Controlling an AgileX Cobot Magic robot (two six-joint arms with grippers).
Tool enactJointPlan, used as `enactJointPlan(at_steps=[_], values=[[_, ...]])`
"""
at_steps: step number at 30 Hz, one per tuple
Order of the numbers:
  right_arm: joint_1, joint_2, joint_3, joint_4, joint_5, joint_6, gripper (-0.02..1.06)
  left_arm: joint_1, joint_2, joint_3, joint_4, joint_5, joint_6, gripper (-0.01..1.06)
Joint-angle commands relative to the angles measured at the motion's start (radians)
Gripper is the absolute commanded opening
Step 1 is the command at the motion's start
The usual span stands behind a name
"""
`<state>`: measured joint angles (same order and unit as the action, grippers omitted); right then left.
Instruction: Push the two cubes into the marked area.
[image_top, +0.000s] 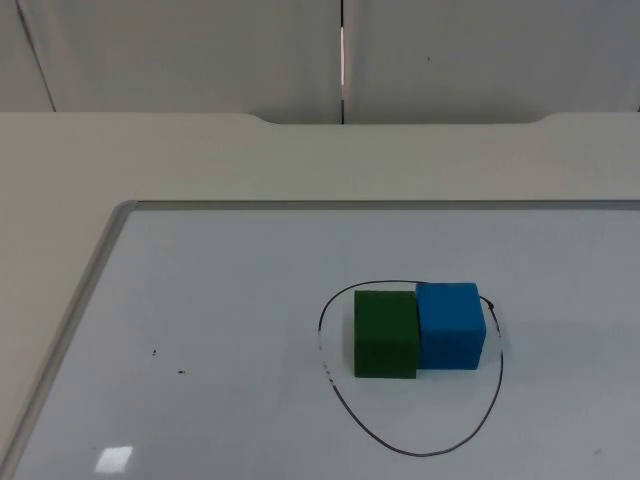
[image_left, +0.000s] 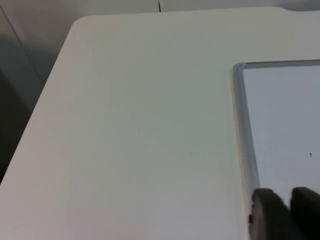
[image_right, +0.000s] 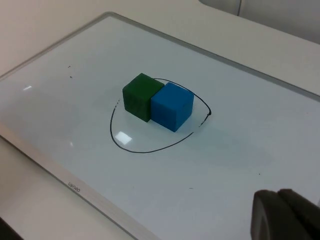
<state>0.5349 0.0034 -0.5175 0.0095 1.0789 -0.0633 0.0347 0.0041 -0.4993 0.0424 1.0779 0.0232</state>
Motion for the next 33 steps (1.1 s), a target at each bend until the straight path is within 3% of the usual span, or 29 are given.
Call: enactJointPlan(at_steps=[1,4,5,6,10,11,13,14,15,33], values=[[-0.003,-0.003,0.003,-0.002,0.001,-0.004,0.0,0.001,-0.004,0.005,-0.011,-0.001,0.005,0.38],[-0.003,-0.003,0.003,-0.002,0.001,-0.005,0.06,0.001,-0.004,0.005,-0.011,-0.001,0.005,0.95],[-0.003,-0.003,0.003,-0.002,0.001,-0.005,0.06,0.001,-0.004,0.005,-0.011,-0.001,0.005,0.95],[-0.003,-0.003,0.003,-0.002,0.001,-0.005,0.11,0.001,-0.004,0.005,-0.011,-0.001,0.0,1.05],[-0.003,-0.003,0.003,-0.002,0.001,-0.005,0.49,0.001,-0.004,0.005,-0.011,-0.001,0.0,1.04],[-0.003,-0.003,0.003,-0.002,0.001,-0.005,0.49,0.001,-0.004,0.005,-0.011,-0.001,0.0,1.04],[-0.003,-0.003,0.003,-0.01,0.001,-0.003,0.76,0.001,-0.004,0.005,-0.011,-0.001,0.0,1.04],[-0.003,-0.003,0.003,-0.01,0.001,0.003,1.01,0.001,-0.004,0.005,-0.011,-0.001,0.0,1.04],[-0.003,-0.003,0.003,-0.01,0.001,0.003,1.05,0.001,-0.004,0.005,-0.011,-0.001,0.0,1.04],[-0.003,-0.003,0.003,-0.002,0.001,0.003,1.05,0.001,-0.004,0.005,-0.013,-0.001,0.002,1.05]])
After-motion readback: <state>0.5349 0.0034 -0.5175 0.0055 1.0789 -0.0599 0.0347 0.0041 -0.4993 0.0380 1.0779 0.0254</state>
